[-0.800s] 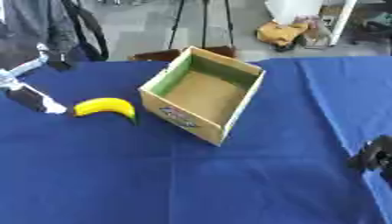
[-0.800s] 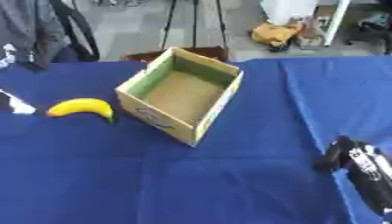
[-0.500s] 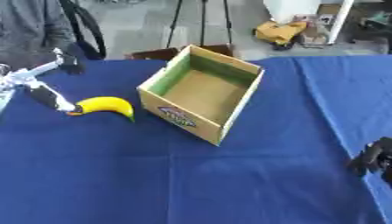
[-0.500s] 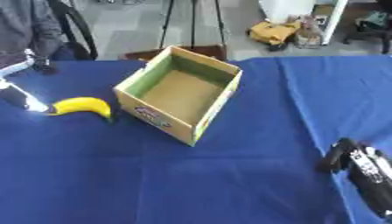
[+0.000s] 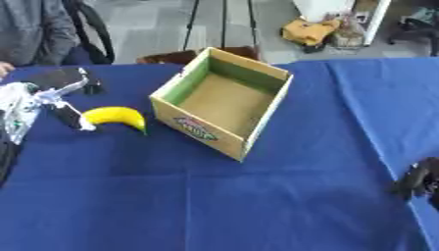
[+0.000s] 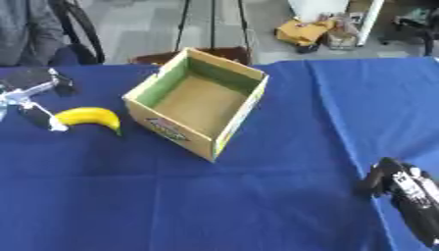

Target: Pick up objects on the table and place them in the box.

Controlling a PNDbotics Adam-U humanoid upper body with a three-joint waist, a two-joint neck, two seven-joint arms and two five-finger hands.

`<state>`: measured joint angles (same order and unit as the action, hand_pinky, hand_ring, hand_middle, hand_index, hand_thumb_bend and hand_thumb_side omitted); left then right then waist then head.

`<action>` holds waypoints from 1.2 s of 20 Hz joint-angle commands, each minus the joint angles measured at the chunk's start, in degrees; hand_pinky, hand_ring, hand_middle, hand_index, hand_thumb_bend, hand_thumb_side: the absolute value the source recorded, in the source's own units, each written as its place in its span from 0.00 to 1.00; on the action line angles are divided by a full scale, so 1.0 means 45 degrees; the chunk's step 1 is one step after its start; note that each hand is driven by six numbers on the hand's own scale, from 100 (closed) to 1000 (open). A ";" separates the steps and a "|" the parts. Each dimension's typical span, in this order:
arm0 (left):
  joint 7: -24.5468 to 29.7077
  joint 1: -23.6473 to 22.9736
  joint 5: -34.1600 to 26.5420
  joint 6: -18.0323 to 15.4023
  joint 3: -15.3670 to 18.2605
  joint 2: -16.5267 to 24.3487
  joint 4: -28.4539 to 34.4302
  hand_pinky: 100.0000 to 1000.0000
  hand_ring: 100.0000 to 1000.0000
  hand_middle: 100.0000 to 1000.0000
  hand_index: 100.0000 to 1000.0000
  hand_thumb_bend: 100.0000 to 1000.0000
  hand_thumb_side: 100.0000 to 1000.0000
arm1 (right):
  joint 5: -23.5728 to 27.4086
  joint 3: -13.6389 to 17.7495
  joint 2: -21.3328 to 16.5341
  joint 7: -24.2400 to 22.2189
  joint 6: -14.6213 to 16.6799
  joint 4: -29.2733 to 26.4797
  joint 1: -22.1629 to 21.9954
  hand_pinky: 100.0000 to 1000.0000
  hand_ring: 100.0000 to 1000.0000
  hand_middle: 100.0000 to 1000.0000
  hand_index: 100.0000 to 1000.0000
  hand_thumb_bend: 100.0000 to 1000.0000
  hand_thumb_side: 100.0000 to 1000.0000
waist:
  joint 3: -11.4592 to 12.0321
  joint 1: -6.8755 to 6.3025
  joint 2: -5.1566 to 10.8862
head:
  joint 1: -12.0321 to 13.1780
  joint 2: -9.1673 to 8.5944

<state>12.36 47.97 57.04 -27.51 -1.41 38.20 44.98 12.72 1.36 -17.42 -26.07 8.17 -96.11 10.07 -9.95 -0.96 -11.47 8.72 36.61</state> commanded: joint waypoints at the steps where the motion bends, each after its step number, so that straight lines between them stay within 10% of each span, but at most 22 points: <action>1: -0.0561 0.0319 0.0185 0.0146 0.0193 0.0185 -0.0087 0.61 0.51 0.48 0.67 0.63 0.06 | -0.0070 0.0007 -0.0114 -0.0073 0.0027 -0.0113 0.0154 0.46 0.29 0.20 0.40 0.00 0.74 | -0.0057 -0.0017 0.0133 | 0.0068 -0.0168; 24: -0.0910 0.0392 -0.0096 0.0302 0.0290 0.0149 -0.0704 0.62 0.49 0.46 0.66 0.53 0.05 | -0.0231 -0.0040 -0.0023 -0.0204 0.0038 -0.0080 0.0344 0.46 0.29 0.20 0.40 0.00 0.76 | -0.0386 -0.0120 -0.0232 | 0.0995 -0.0089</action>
<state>8.03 48.46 56.96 -25.99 -0.47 37.26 41.42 12.20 1.01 -16.93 -26.84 8.22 -96.07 11.04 -11.64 -1.55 -13.25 12.59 36.18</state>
